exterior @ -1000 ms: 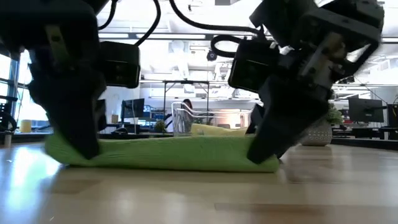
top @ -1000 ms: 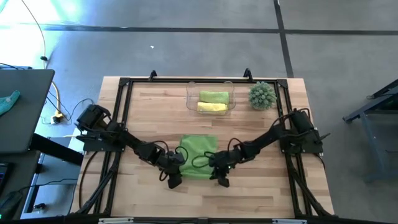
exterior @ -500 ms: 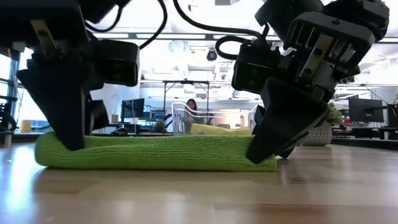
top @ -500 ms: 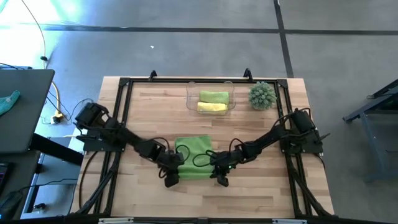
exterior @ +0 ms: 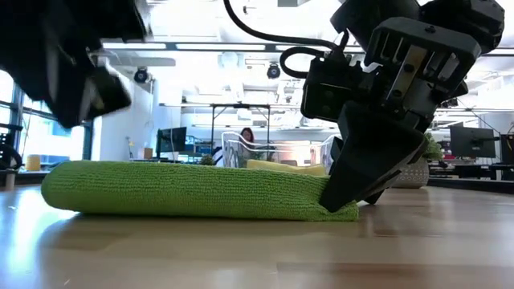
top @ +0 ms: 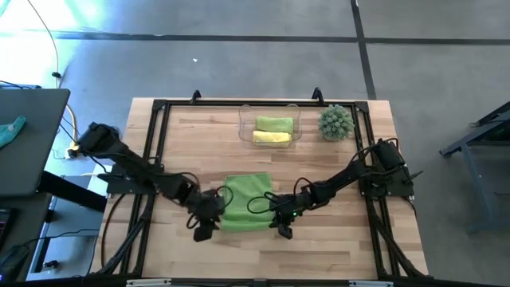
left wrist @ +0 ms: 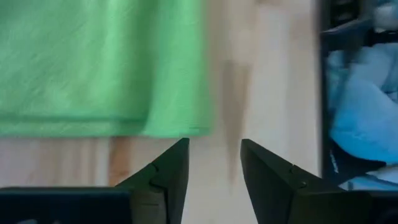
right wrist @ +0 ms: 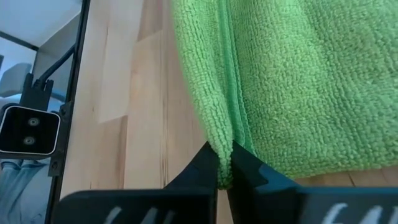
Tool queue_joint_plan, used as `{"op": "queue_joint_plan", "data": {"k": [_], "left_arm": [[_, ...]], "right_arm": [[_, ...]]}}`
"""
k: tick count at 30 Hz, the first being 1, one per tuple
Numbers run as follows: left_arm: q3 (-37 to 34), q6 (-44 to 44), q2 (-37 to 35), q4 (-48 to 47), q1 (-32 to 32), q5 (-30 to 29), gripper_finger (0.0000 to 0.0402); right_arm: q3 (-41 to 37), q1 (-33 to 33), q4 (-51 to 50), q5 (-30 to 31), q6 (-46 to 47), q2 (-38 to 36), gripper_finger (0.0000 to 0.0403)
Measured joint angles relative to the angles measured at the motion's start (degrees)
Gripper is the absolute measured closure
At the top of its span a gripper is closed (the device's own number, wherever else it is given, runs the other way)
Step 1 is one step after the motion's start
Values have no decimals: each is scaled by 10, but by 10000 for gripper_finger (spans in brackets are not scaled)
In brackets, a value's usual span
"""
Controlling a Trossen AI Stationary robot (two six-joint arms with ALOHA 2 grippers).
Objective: Roll microfiber towels into tight, uniform cylinder then place into a basket
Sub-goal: Roll the green microfiber towel
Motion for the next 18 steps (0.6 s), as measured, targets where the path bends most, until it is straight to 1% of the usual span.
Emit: {"op": "queue_joint_plan", "data": {"k": [2,4,6,8,11,16,18], "left_arm": [[0,13,-12,23,-22,-30,266],[0,25,-13,50,-46,-80,266],[0,46,-5,82,-69,-127,266],[0,69,11,109,-89,-157,264],[0,91,42,144,-109,-174,257],[0,106,97,153,-115,-182,234],[0,133,116,156,-115,-189,224]], "right_arm": [[0,0,0,0,0,0,399],[0,0,1,1,0,0,399],[0,0,2,2,-1,0,399],[-1,0,2,5,-2,0,399],[-1,0,2,5,-2,0,399],[-1,0,4,11,-3,0,398],[-1,0,4,11,-2,0,398]]}}
